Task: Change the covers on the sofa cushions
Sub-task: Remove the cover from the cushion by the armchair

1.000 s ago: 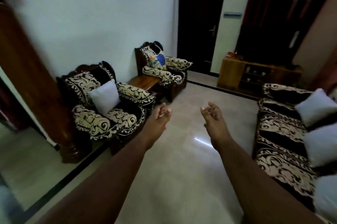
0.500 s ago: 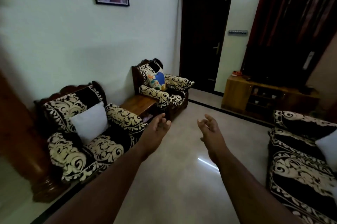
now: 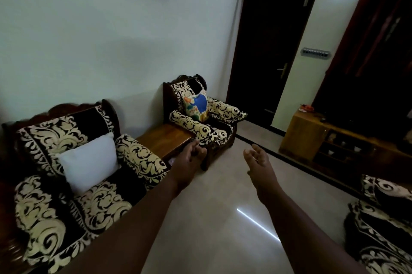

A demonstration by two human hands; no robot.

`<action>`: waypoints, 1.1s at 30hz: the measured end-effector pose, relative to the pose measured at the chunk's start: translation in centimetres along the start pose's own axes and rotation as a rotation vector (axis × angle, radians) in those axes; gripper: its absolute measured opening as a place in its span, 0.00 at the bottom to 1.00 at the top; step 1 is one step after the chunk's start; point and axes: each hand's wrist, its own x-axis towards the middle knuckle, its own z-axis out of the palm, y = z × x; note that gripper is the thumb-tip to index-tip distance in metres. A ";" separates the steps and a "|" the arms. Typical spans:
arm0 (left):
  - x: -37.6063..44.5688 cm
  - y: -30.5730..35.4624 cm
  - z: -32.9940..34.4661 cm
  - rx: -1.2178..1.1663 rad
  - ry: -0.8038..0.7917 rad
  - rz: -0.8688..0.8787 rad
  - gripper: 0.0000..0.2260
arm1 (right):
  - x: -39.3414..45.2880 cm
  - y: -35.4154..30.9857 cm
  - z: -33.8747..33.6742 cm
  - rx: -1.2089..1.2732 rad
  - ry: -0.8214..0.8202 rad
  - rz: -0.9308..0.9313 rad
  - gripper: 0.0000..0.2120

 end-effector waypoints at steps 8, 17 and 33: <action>18.5 -2.9 -0.6 0.004 -0.022 -0.121 0.39 | 18.0 2.0 1.9 -0.021 0.010 0.065 0.35; 41.0 -8.4 2.9 0.179 -0.038 -0.221 0.30 | 40.8 6.8 1.3 0.064 -0.061 0.079 0.22; 76.3 -16.8 5.9 0.029 0.104 -0.367 0.32 | 81.8 12.1 7.1 -0.098 -0.266 0.184 0.31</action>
